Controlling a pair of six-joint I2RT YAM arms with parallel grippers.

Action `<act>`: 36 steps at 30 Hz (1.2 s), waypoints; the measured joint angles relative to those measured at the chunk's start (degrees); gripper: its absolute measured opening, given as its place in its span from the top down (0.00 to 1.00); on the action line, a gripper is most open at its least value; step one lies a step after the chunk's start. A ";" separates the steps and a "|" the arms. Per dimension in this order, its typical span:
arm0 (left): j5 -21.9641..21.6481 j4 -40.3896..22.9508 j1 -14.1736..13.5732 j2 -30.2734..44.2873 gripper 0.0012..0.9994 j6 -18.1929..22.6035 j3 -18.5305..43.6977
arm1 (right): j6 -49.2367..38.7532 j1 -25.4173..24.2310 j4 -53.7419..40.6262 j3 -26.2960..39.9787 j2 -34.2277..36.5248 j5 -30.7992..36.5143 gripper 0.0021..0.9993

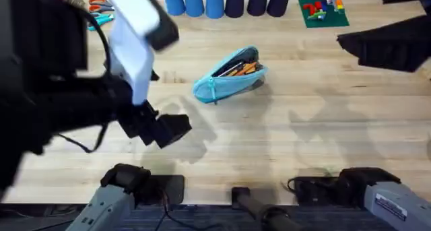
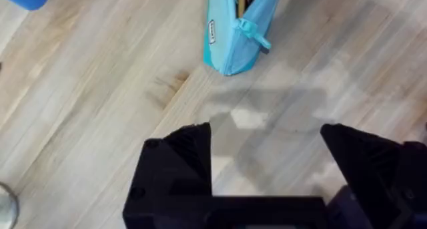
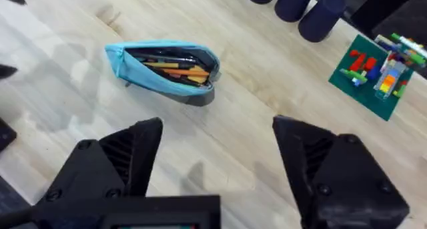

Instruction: Unzip the bag, pick up the pens from the table one at a time and place them inside, then zip the bag closed.

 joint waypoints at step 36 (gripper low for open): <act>11.50 18.68 11.63 -3.27 0.01 1.06 -16.85 | 6.92 8.76 1.74 0.00 3.04 0.00 0.00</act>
